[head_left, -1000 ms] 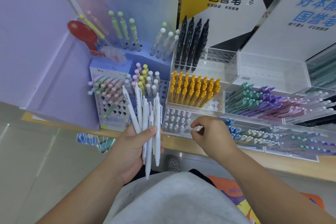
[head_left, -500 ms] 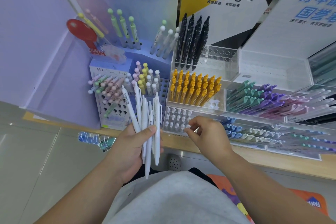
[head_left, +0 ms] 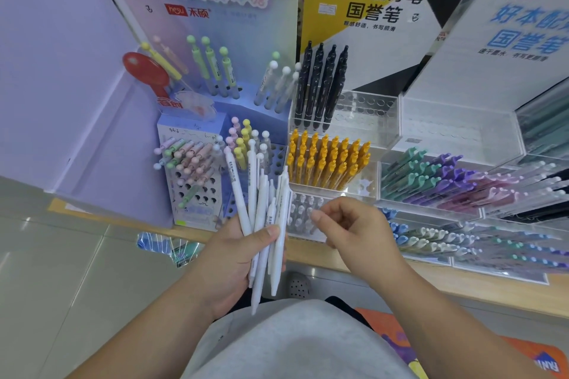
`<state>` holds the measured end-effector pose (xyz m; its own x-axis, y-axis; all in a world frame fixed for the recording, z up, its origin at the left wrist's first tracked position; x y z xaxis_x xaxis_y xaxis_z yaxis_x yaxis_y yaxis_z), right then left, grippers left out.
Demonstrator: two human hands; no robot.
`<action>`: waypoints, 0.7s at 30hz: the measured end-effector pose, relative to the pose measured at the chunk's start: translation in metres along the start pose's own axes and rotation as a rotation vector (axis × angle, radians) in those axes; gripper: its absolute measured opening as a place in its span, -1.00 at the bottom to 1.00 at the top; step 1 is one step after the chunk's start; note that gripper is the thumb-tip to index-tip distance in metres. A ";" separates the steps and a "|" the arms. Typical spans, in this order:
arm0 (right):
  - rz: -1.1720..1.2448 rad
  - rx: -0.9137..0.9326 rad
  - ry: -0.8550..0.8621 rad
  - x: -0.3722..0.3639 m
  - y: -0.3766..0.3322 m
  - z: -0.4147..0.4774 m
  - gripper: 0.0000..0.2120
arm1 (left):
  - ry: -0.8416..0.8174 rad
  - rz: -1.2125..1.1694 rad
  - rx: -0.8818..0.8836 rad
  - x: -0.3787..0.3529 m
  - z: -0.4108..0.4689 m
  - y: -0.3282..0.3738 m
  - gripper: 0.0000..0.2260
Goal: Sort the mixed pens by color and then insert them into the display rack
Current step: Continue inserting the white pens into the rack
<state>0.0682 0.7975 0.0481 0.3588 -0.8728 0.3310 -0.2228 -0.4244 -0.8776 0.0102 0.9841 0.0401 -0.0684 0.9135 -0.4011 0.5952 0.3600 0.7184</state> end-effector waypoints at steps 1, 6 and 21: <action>0.160 -0.025 -0.048 -0.003 -0.007 -0.002 -0.89 | -0.013 0.037 -0.001 -0.003 0.001 0.000 -0.68; 0.406 -0.044 -0.163 -0.012 -0.031 -0.010 -0.89 | -0.064 0.207 -0.025 -0.028 0.006 0.005 -0.69; 0.617 -0.058 0.039 0.048 0.000 -0.013 -0.91 | -0.025 0.229 -0.008 -0.034 0.014 0.003 -0.88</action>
<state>0.0735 0.7530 0.0685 0.1154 -0.9691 -0.2181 -0.4277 0.1497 -0.8914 0.0255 0.9517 0.0480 0.0873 0.9666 -0.2410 0.5865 0.1457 0.7968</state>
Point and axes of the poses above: each hand's wrist, its own z-axis towards the middle knuckle, its own x-axis out of the back of the hand, y = z × x, the point moved 9 cm from there along z, towards the middle knuckle, and after that the axes turned 9 degrees about -y, right-handed, at the moved point
